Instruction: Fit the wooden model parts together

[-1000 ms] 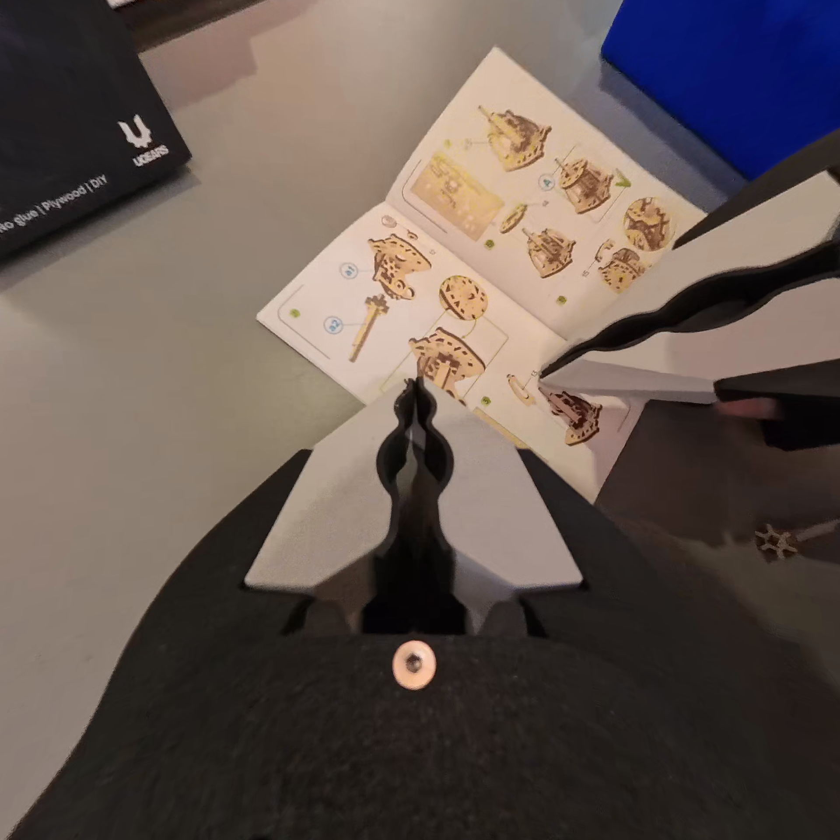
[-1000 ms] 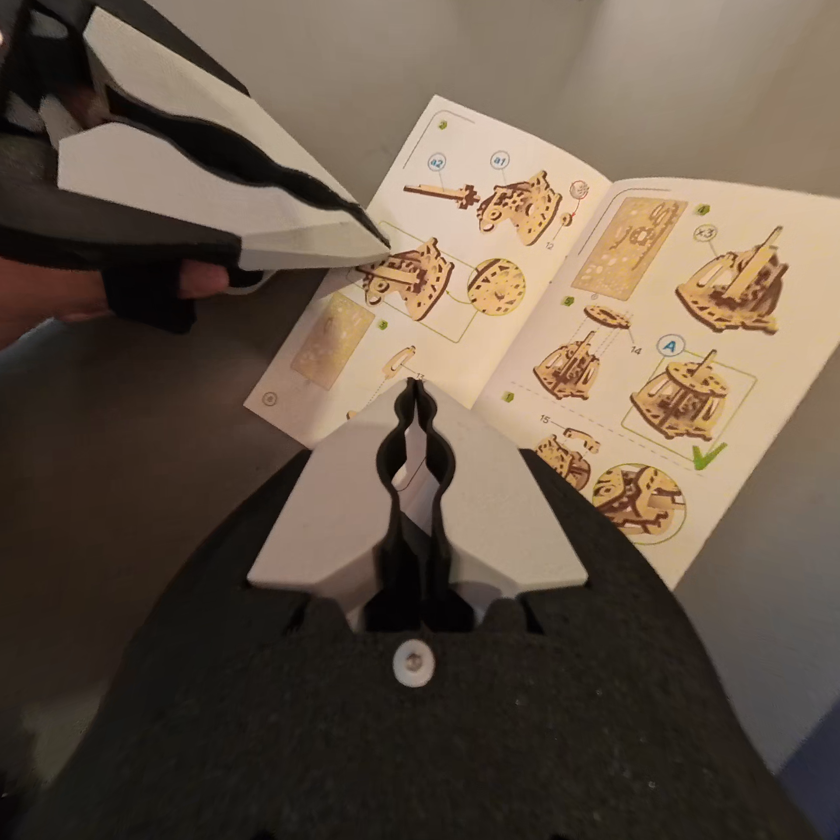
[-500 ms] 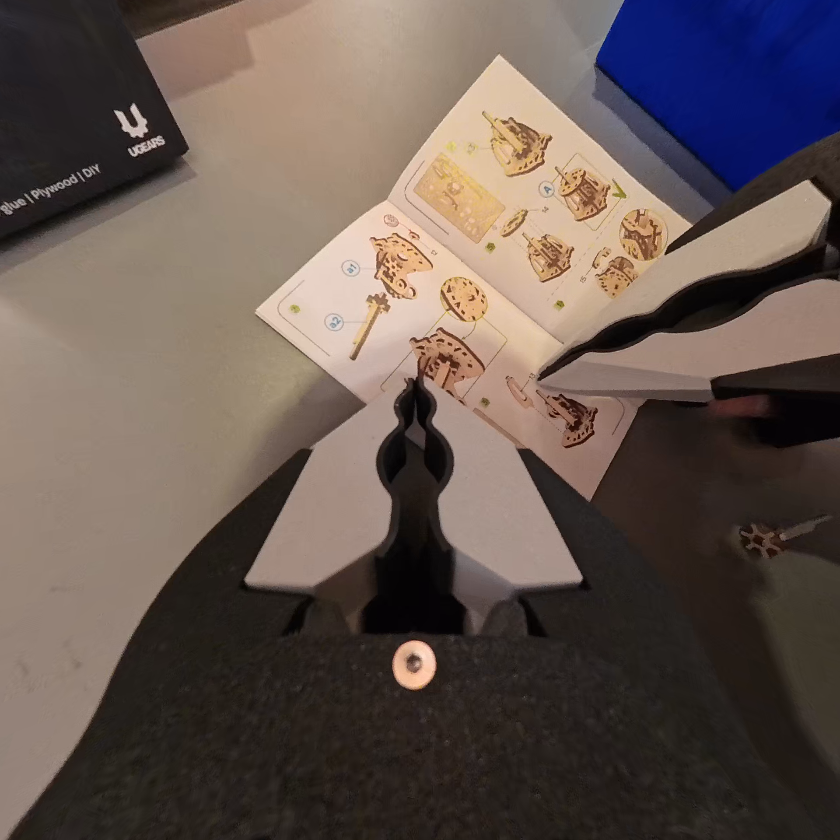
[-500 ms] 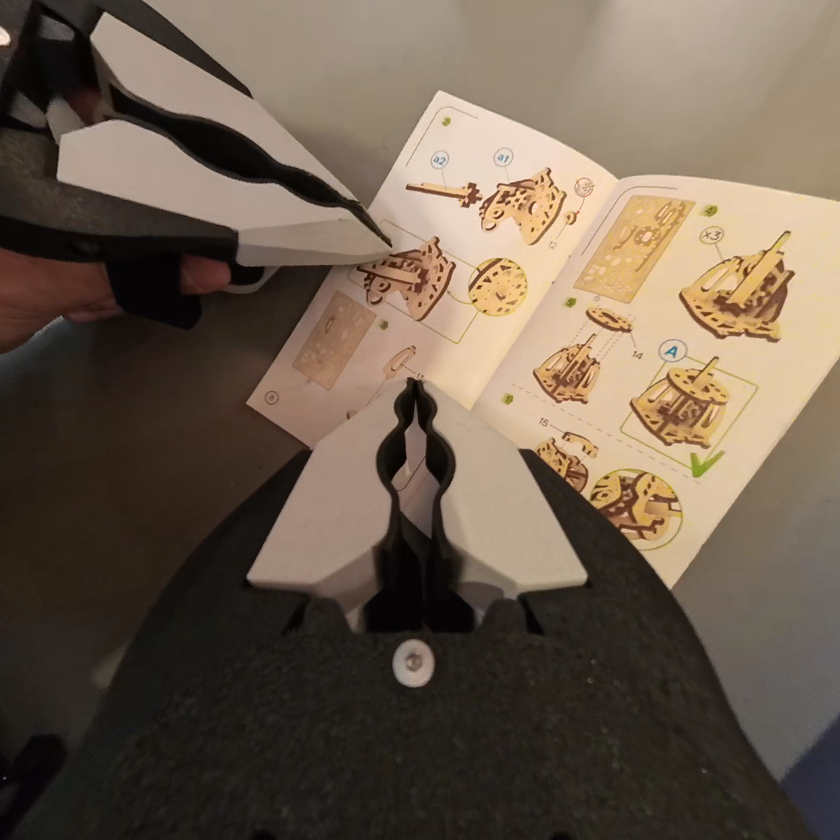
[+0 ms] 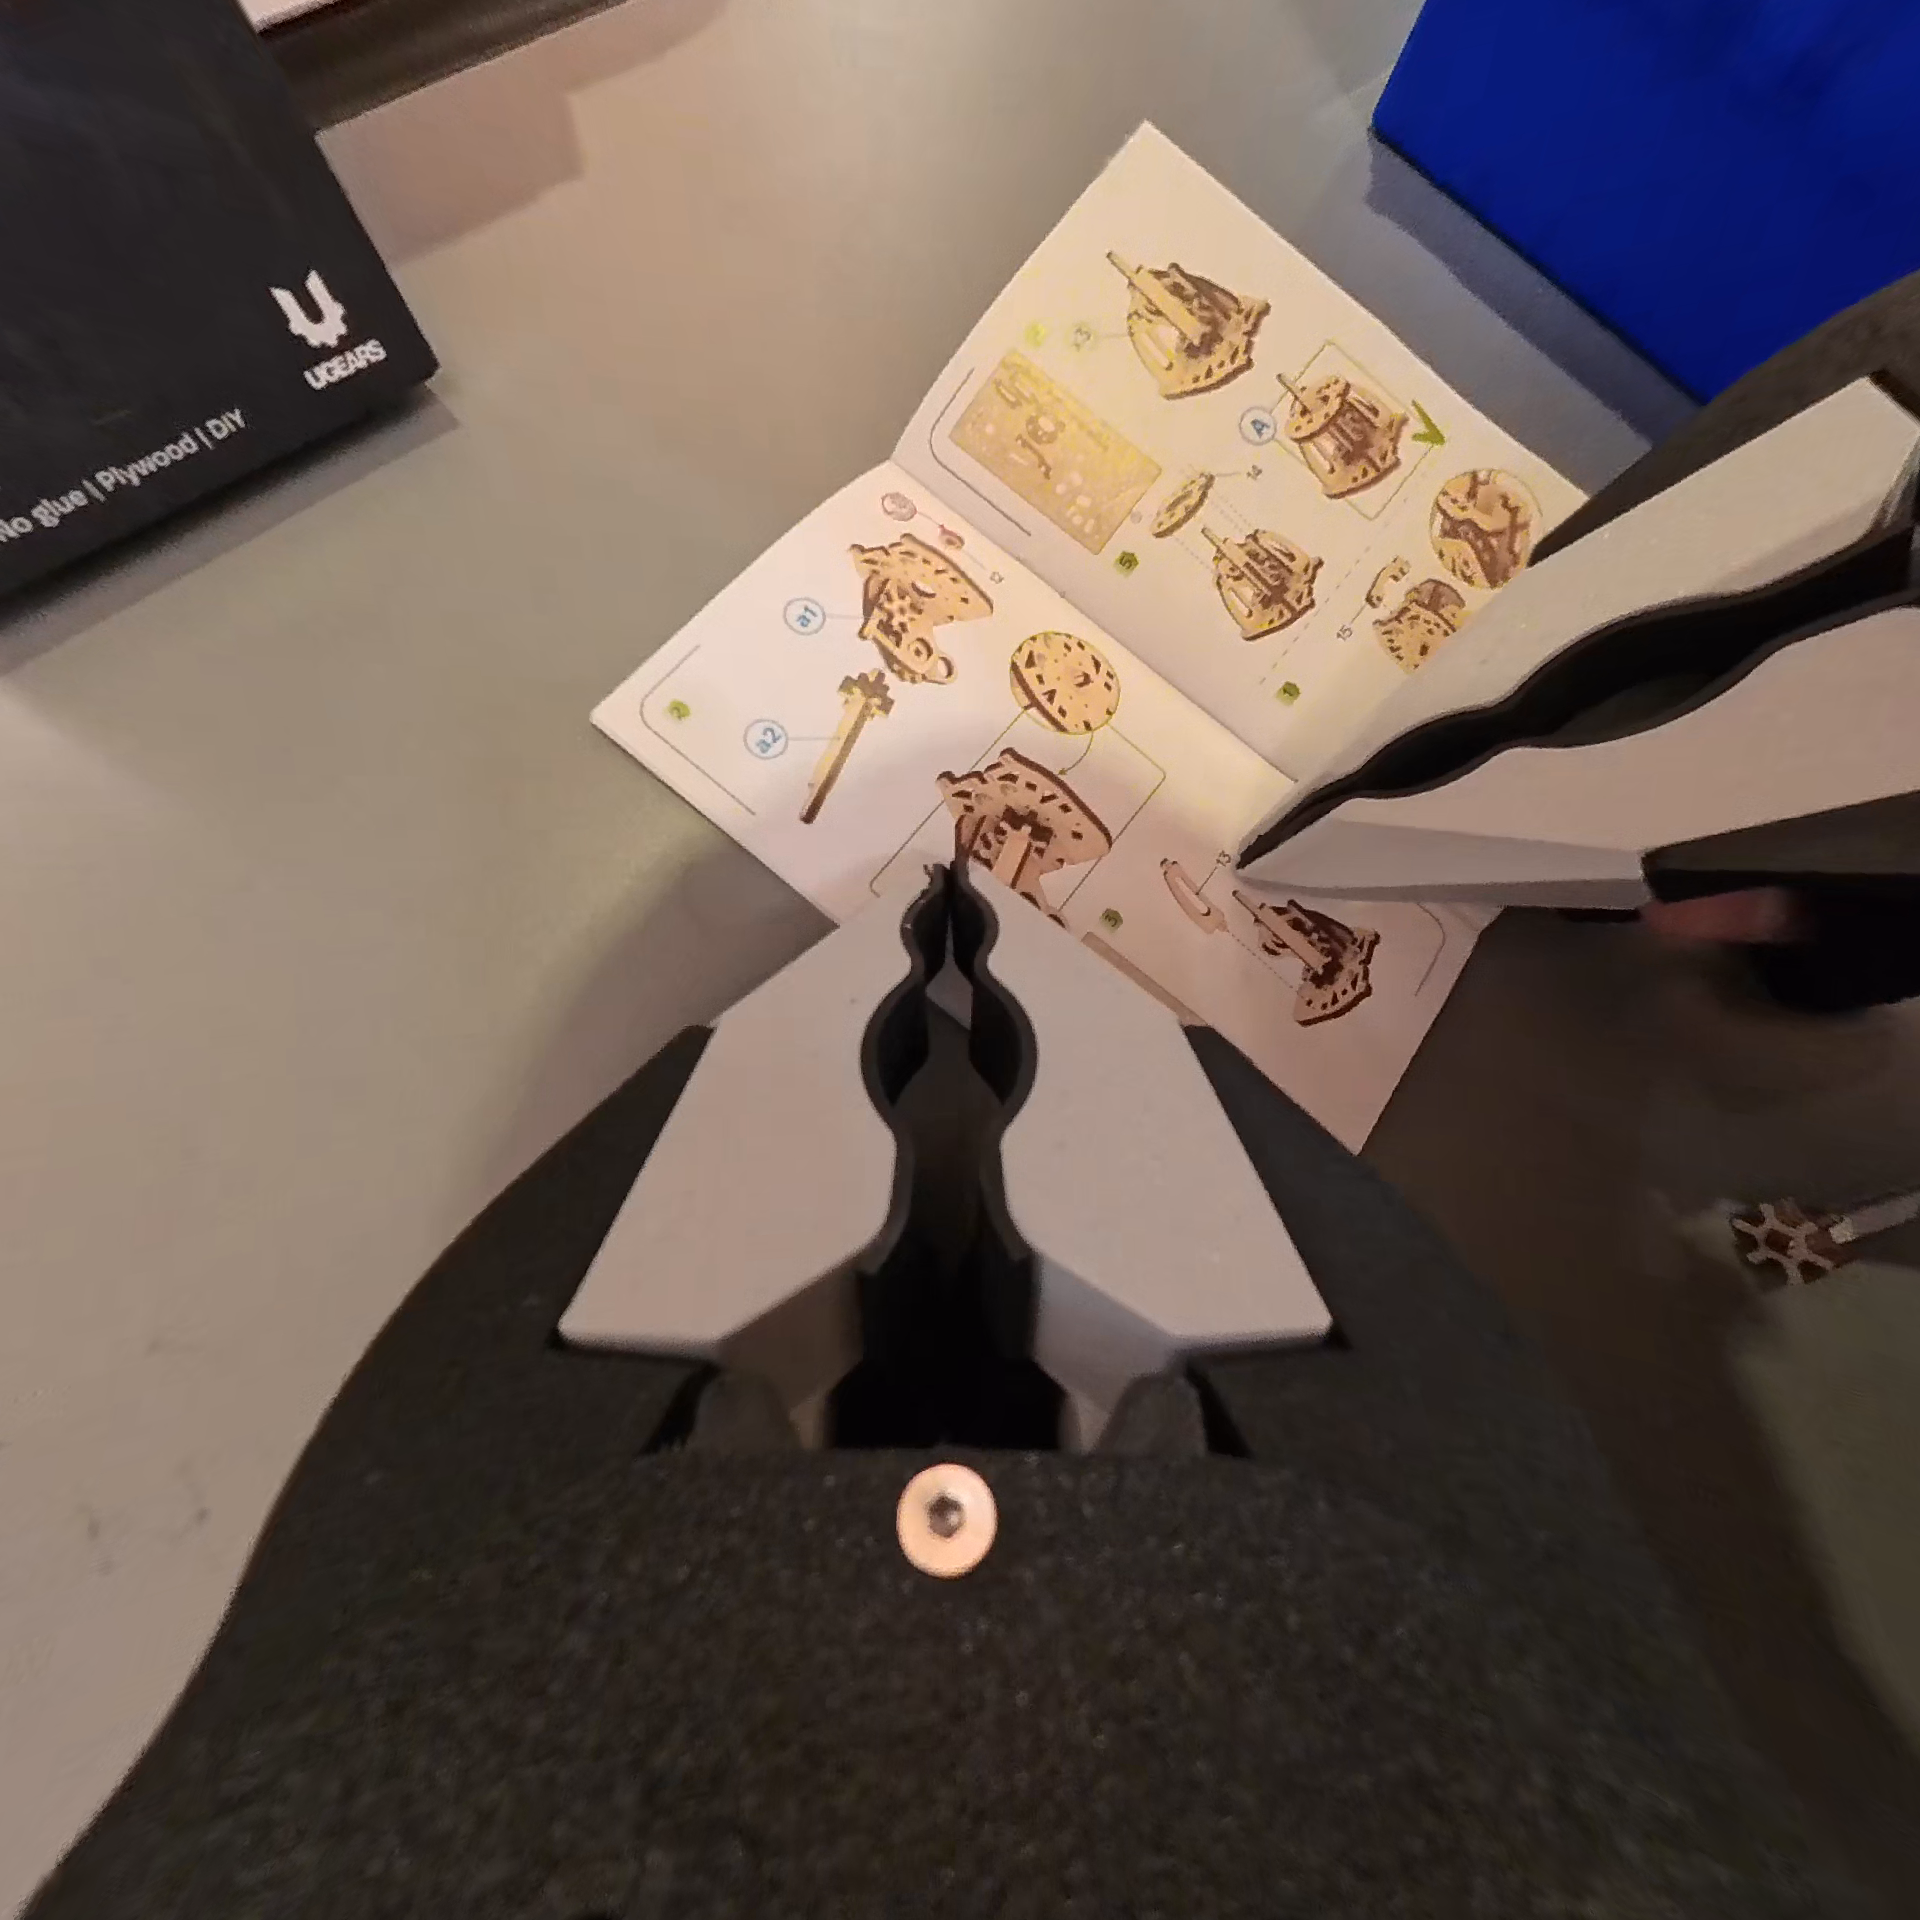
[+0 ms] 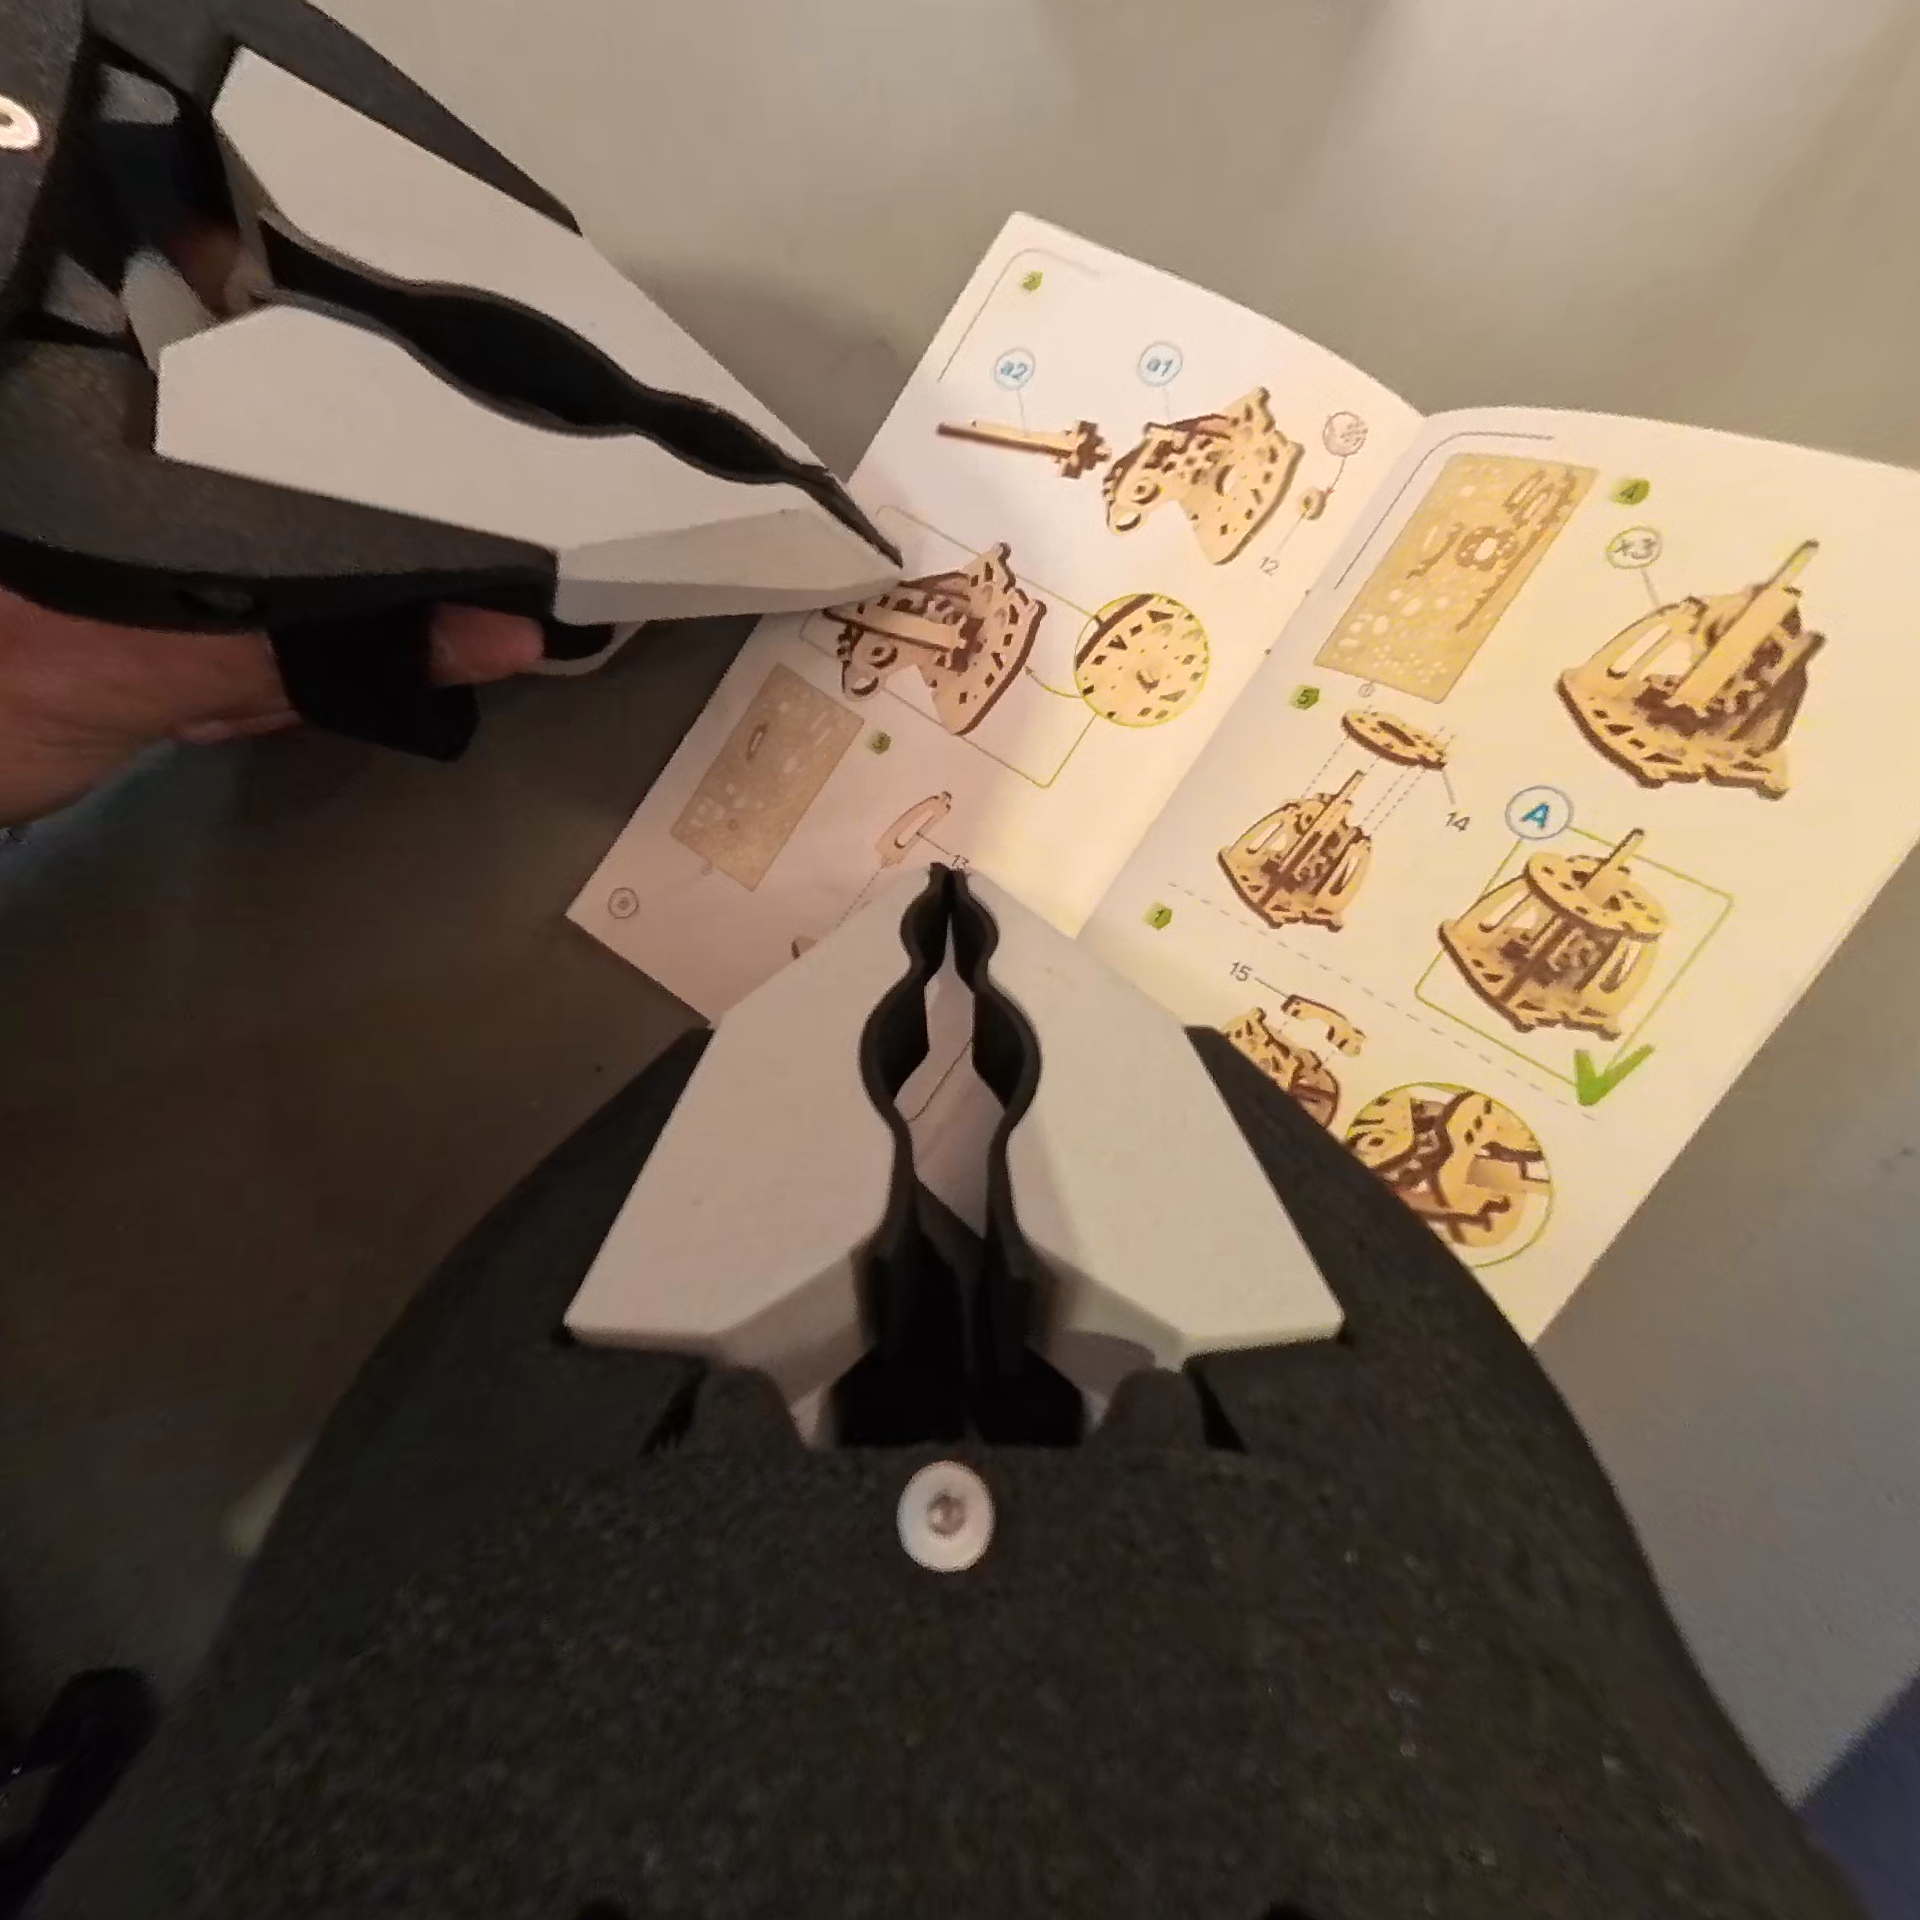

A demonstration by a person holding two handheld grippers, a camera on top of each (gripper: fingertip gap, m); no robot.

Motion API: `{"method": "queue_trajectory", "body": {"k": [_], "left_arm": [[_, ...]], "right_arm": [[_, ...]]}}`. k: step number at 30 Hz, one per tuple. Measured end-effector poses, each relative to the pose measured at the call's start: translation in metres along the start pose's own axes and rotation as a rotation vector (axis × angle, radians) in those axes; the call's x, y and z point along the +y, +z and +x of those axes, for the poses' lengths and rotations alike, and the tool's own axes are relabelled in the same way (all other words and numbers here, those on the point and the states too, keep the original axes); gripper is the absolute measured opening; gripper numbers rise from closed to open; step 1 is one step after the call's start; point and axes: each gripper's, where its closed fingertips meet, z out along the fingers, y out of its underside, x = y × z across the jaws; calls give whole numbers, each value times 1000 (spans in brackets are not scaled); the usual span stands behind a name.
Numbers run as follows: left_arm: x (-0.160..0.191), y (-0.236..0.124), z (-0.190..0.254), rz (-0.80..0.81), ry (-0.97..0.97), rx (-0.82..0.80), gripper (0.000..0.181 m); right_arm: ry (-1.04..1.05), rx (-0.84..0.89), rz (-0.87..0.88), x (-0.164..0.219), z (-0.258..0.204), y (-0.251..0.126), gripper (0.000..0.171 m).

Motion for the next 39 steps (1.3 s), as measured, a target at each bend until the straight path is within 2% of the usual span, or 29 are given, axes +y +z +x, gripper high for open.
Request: {"method": "queue_trajectory", "body": {"k": [10,14,16,18,21,28,31,33,34,37,39], "left_arm": [[0,0,0,0,11,-7,0],[1,-1,3,-5,23,2,0],[0,-3,4,5,47,-7,0],[-12,-12,10,82,74,-18,2],[-21,-24,23,85,86,-6,6],[-18,-42,44,8,177,-86,20],[-15,-70,68,45,65,-26,28],[2,-98,74,48,-8,-40,32],[17,-114,64,33,-27,-107,36],[75,-184,1,16,-105,-450,50],[119,-230,-34,10,-230,-601,61]], "right_arm": [[9,-3,-7,0,0,0,0],[104,-102,11,-10,-8,-8,15],[157,-130,86,-22,-11,-26,22],[159,-91,138,-25,-10,-45,30],[119,0,164,-12,-10,-63,30],[62,39,241,20,-31,-74,29],[-37,43,309,13,-49,-87,25],[-103,86,320,10,-53,-91,23],[-129,103,315,10,-55,-91,23],[-174,120,288,16,-63,-83,23],[-184,108,258,20,-71,-76,23]]}}
